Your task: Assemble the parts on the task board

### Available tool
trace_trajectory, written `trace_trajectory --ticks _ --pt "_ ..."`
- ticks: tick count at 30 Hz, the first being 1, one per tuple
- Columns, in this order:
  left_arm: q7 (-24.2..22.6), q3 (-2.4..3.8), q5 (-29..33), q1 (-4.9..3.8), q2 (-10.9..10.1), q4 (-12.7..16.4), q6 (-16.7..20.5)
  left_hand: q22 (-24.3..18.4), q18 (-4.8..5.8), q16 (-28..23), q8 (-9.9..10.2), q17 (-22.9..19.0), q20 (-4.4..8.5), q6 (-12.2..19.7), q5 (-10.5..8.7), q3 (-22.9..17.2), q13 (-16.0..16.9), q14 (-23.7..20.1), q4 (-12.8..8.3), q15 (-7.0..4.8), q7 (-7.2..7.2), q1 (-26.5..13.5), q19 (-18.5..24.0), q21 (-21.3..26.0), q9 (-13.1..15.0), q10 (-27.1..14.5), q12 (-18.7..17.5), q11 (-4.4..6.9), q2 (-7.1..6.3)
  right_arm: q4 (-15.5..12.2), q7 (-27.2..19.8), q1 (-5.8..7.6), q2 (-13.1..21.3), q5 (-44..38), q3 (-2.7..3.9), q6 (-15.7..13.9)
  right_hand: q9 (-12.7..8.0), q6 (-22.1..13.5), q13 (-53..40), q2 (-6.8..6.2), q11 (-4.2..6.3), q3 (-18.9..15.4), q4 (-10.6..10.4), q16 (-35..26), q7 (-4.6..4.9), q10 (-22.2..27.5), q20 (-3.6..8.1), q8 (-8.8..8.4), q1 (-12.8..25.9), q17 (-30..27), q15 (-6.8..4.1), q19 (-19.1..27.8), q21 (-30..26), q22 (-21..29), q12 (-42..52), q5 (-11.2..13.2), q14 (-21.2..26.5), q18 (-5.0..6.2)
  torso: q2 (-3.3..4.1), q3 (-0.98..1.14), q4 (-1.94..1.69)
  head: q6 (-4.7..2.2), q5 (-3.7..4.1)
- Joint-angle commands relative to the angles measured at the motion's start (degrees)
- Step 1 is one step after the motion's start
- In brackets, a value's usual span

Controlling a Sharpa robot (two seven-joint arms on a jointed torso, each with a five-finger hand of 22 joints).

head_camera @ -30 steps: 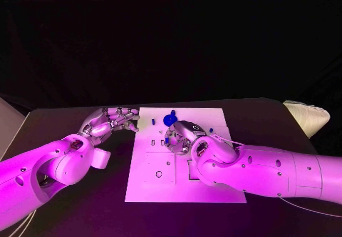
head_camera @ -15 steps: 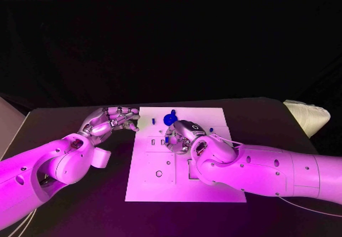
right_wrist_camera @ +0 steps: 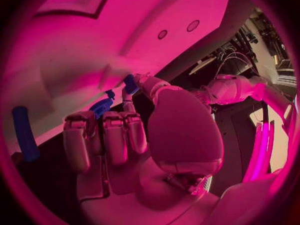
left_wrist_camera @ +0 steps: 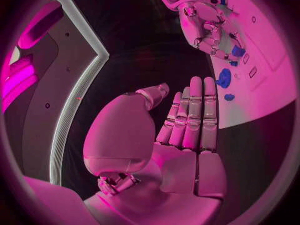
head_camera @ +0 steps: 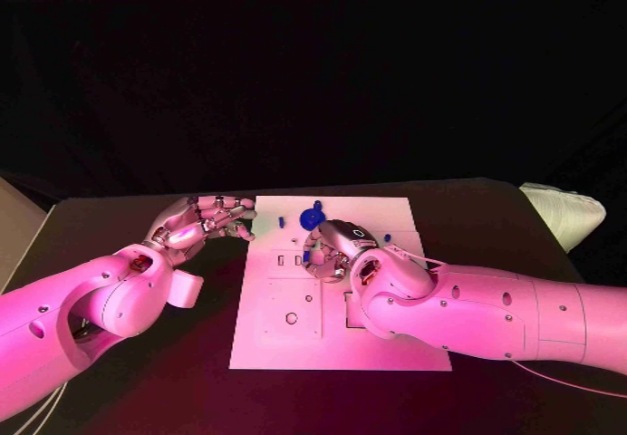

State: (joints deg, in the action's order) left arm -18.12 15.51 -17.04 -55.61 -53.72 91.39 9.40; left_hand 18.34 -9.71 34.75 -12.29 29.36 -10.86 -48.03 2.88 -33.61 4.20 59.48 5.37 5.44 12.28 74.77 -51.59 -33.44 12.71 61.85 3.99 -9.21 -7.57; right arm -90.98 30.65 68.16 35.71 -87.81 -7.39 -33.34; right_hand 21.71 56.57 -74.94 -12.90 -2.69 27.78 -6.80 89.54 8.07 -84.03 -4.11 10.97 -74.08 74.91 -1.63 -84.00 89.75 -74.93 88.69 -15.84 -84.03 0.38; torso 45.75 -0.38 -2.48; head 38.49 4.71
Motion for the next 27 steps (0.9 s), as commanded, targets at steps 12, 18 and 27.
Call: trace_trajectory --ticks 12,18,27 --pt "-0.18 0.03 -0.28 0.04 0.1 -0.02 -1.34 0.11 -0.51 0.26 0.42 0.0 -0.05 0.17 0.16 0.02 0.08 -0.41 -0.48 -0.09 0.88 0.23 0.66 -0.38 0.06 -0.36 -0.01 -0.12 0.04 -0.06 -0.77 -0.1 0.07 -0.7 -0.03 0.0 -0.41 -1.62 -13.32 -0.84 -0.93 -0.81 -0.24 0.05 0.38 -4.06 -0.89 -0.84 0.8 14.08 0.93 -6.0 0.25 -15.07 -0.94 0.86 -5.73 -0.38 0.01 -0.02 0.0 0.16 0.02" --pt "-0.19 0.03 -0.3 0.04 0.17 -0.09 -1.36 0.13 -0.51 0.26 0.43 -0.01 -0.05 0.19 0.16 0.02 0.08 -0.43 -0.49 -0.09 0.88 0.23 0.7 -0.39 0.06 -0.38 -0.02 -0.12 0.03 -0.16 -0.76 -0.11 0.08 -0.71 -0.03 -0.36 -0.64 -2.45 -12.99 -1.01 -1.2 -1.12 -0.37 0.07 0.69 -3.67 -1.14 -1.29 0.85 14.12 1.18 -6.0 0.25 -15.07 -1.38 1.05 -5.74 -0.38 0.01 -0.02 -0.01 0.14 0.05" --pt "-0.2 0.03 -0.42 0.05 0.23 -0.16 -1.37 0.13 -0.51 0.26 0.43 -0.01 -0.05 0.19 0.16 0.02 0.08 -0.43 -0.49 -0.09 0.88 0.23 0.7 -0.39 0.06 -0.38 -0.02 -0.12 0.03 -0.51 -0.86 -0.16 0.17 -0.7 -0.03 -0.96 -0.86 -3.15 -12.74 -1.4 -1.45 -1.79 -0.6 0.09 0.92 -3.37 -1.38 -1.69 1.06 14.18 1.42 -6.0 0.25 -15.07 -1.71 1.4 -5.75 -0.38 0.01 -0.01 -0.04 0.21 0.08"
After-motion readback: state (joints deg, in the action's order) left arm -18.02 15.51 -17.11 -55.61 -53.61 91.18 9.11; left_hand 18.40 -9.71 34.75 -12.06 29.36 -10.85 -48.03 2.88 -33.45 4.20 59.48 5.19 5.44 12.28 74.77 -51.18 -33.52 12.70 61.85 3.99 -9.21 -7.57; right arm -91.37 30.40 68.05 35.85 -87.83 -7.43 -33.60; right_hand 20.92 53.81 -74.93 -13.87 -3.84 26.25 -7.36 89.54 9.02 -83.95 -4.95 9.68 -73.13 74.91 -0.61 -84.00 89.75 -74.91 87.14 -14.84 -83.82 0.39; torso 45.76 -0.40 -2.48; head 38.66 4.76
